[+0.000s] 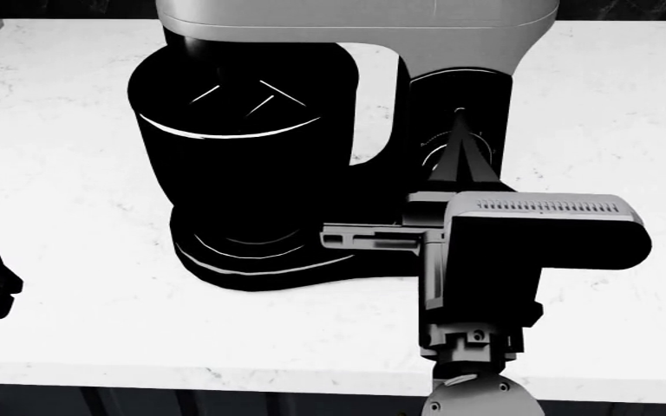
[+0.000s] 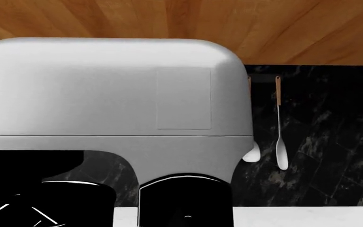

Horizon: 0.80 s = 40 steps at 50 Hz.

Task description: Open the stand mixer head.

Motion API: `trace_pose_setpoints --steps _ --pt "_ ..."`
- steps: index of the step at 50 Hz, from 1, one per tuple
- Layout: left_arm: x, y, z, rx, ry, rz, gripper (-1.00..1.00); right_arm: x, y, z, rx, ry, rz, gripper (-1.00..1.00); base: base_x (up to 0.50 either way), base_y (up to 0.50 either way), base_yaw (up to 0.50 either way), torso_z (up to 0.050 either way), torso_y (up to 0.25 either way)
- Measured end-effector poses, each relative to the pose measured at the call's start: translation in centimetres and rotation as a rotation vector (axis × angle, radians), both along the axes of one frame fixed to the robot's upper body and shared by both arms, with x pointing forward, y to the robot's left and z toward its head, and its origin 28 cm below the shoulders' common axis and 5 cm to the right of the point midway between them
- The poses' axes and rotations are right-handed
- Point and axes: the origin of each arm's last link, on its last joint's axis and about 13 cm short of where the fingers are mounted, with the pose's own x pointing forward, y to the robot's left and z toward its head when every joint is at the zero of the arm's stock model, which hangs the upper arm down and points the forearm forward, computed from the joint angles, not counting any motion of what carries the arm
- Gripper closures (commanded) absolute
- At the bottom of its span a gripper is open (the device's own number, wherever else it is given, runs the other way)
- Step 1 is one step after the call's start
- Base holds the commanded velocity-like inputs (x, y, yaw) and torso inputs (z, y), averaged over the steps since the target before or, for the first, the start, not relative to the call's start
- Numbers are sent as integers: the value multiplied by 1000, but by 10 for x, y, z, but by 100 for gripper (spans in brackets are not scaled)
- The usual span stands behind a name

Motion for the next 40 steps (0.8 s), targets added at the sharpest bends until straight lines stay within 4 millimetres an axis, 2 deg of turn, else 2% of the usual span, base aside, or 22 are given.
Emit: trace_pose_setpoints --steps 24,40 --pt "3 -1 0 2 -4 1 -100 13 -1 -5 -15 12 -32 100 0 0 0 0 0" --pt "-9 3 3 6 -13 2 -100 21 0 -4 -26 8 -45 100 0 0 0 0 0"
